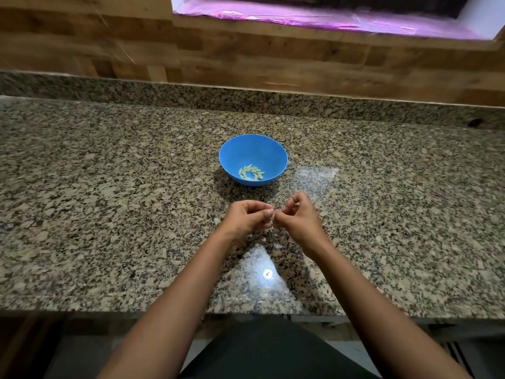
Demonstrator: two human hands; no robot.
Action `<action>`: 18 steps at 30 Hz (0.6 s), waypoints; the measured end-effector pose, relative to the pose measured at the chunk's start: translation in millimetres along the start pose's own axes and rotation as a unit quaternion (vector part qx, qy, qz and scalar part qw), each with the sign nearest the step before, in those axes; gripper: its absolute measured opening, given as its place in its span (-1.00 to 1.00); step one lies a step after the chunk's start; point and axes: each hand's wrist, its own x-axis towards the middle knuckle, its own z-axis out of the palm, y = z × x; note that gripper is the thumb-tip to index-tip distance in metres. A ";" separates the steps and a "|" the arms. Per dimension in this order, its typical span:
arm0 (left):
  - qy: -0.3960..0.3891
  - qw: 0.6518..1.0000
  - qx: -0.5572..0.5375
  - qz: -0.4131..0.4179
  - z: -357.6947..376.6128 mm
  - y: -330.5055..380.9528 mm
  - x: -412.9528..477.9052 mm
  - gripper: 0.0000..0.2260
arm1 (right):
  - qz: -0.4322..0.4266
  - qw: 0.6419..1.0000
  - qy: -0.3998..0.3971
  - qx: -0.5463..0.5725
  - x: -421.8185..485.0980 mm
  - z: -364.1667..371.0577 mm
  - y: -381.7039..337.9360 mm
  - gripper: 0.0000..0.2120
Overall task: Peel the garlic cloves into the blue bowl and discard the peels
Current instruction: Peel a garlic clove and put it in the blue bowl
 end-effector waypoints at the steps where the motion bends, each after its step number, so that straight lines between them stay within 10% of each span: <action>1: -0.002 1.000 -0.012 -0.003 0.6 0.5 -0.2 -0.90 | 0.009 1.000 0.002 0.023 0.7 0.1 0.1 -0.74; 18: -0.011 0.992 -0.124 -0.007 -4.9 2.6 -1.8 -0.87 | -0.009 0.995 -0.010 -0.099 -1.4 -1.9 -3.2 -0.84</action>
